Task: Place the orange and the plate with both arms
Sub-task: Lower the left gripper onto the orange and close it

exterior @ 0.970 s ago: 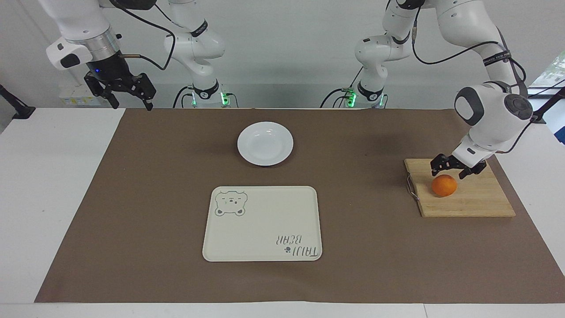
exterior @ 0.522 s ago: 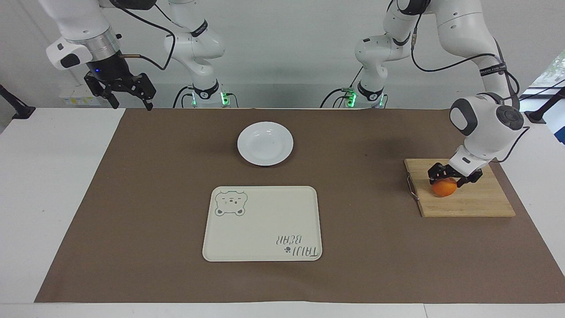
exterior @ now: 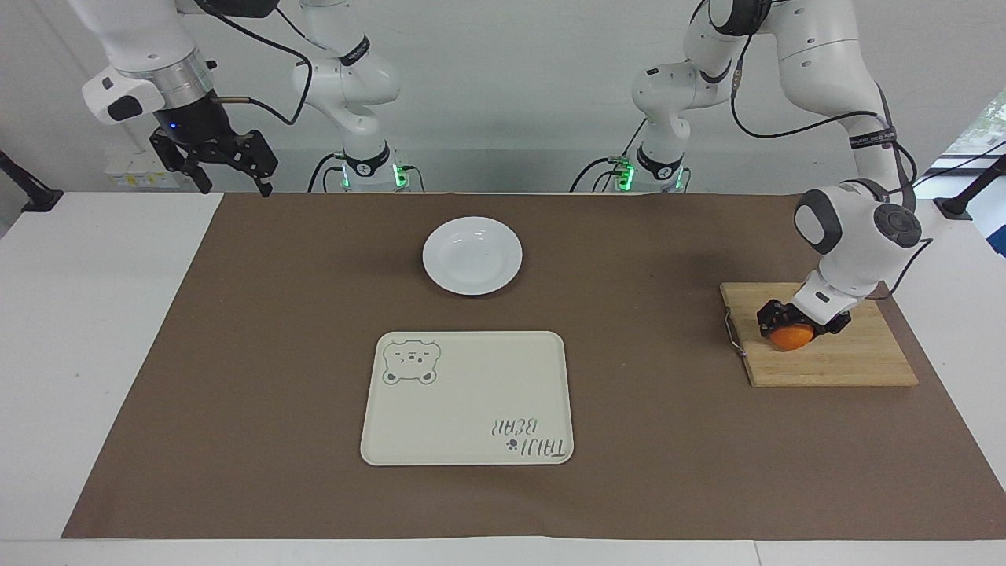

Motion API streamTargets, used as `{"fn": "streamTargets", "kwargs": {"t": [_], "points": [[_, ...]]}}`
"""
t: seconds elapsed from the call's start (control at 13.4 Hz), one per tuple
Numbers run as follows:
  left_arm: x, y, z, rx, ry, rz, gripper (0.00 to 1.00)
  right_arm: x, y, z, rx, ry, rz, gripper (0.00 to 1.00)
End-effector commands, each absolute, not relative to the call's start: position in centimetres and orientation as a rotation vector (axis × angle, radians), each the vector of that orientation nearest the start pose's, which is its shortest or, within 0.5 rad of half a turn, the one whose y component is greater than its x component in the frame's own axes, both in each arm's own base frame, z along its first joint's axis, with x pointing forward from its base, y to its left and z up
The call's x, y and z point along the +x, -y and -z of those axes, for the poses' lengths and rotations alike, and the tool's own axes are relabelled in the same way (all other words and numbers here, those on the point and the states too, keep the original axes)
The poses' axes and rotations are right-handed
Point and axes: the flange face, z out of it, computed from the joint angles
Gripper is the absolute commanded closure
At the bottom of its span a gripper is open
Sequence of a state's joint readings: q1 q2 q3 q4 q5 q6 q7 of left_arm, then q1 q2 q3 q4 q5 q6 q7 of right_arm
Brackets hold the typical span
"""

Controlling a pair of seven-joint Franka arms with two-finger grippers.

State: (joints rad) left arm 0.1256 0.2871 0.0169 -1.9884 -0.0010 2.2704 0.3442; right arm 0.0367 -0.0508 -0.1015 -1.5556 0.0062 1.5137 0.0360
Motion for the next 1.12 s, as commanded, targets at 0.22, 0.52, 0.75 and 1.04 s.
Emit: {"fn": "streamTargets", "kwargs": {"t": [0.22, 0.52, 0.75, 1.04], "points": [[59.1, -8.6, -34.1, -3.135, -0.298, -0.017, 1.00, 52.5, 3.7, -65.5, -3.141, -0.133, 0.009, 0.00], [59.2, -7.4, -40.5, -3.147, -0.138, -0.032, 1.00, 52.5, 3.7, -65.5, -3.141, -0.133, 0.009, 0.00], [58.5, -6.8, -45.5, -3.148, -0.123, -0.022, 1.00, 52.5, 3.7, -65.5, -3.143, -0.133, 0.009, 0.00], [57.5, -5.4, -53.6, -3.150, -0.155, -0.046, 1.00, 52.5, 3.7, -65.5, -3.143, -0.133, 0.009, 0.00]]}}
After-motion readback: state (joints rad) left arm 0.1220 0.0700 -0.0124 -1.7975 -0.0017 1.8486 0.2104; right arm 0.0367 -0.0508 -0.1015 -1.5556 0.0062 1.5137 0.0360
